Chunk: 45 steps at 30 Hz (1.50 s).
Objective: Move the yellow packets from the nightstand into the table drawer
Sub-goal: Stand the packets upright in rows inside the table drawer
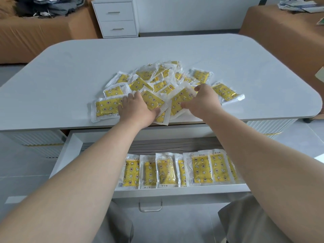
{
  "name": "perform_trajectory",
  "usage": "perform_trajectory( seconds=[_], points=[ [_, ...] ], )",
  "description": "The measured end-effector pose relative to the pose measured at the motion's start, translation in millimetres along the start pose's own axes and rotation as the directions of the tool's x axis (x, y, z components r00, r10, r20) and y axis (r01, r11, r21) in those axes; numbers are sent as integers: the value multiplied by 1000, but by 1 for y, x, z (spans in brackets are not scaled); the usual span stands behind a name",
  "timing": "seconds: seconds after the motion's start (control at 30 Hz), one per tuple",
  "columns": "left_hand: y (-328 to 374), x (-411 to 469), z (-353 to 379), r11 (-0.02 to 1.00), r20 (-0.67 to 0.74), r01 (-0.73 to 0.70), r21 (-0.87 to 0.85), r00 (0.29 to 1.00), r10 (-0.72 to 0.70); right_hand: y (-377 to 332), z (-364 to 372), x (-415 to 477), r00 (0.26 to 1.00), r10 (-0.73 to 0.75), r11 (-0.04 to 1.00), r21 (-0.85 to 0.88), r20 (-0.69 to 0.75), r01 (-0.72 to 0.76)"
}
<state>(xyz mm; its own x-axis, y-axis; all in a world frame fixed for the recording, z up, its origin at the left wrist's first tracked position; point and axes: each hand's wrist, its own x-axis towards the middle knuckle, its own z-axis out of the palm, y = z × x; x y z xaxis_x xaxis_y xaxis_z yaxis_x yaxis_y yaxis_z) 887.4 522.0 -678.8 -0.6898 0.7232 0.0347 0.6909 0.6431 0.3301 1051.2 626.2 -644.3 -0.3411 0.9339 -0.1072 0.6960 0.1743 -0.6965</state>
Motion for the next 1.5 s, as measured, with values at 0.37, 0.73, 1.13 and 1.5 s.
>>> perform_trajectory(
  seconds=[0.37, 0.73, 1.13, 1.5],
  points=[
    [8, -8, -7, 999, -94, 6, -38, 995, -10, 1, -8, -3, 965, -99, 939, 299, -242, 171],
    [16, -15, -8, 990, -314, -99, -101, 947, 63, 11, -15, -3, 931, -215, 938, 202, -295, 281],
    [32, -23, -32, 814, -390, -259, -521, 920, 44, 6, -22, -14, 916, -265, 895, 277, -303, 350],
    [15, -43, -52, 432, 83, 92, -897, 996, -38, 10, -36, -18, 959, -280, 753, 609, -47, 250]
  ],
)
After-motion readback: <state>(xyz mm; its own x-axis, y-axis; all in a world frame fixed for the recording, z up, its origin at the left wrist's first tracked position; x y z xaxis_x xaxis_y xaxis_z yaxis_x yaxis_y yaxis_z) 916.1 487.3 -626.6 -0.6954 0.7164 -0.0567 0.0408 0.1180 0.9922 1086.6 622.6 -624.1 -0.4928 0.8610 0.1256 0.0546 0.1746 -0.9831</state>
